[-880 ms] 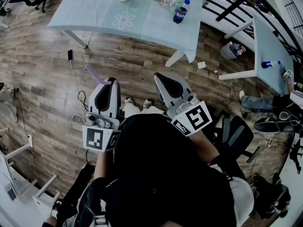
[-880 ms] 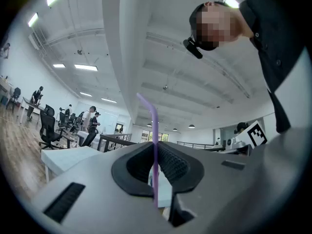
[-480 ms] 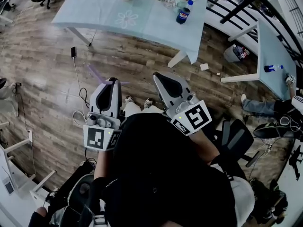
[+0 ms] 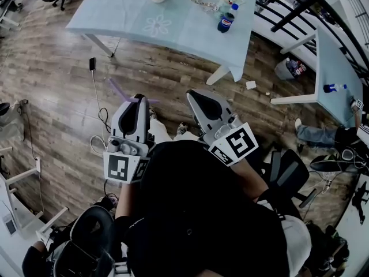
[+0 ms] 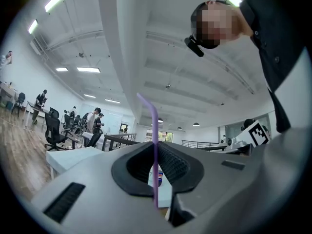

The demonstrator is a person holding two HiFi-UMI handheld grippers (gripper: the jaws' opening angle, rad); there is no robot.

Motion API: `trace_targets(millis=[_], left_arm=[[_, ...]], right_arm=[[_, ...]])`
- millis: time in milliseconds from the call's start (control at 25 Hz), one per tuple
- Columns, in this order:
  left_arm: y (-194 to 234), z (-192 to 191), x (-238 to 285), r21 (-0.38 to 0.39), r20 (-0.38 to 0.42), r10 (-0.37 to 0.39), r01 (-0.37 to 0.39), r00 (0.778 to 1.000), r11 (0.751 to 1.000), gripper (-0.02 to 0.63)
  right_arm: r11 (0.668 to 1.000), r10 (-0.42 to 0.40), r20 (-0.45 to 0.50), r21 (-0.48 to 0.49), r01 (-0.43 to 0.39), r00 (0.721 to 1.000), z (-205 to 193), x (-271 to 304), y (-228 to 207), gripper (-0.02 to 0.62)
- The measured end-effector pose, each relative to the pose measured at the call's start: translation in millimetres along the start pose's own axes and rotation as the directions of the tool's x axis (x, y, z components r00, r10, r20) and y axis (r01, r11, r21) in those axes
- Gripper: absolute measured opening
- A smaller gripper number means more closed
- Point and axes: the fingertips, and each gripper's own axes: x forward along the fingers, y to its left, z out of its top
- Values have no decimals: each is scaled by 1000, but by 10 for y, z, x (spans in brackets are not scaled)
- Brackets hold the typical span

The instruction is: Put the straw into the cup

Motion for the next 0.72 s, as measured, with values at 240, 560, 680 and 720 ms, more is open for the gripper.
trace_targets(millis=[240,560,680,720], left_arm=[[212,8,59,-2,8,1,-1,1000,1000,32],[851,73,335,-15,19,13,-13,1000,1000,32],[1145,105,496,-33,19,2,-1,1000,999,32],[1241,112,551,-38,15,-6,6,1000,999,32]], right_arm=[[1000,-1,-16,1,1,1000,-48,229,-23,8],[1000,-15,-34,0,15,999,-49,876,-158,8],[1000,-17,-25,-2,17,1000,15,1251,-179,8],[1000,-17,-22,-5,17,1000,41,1381,-181,8]])
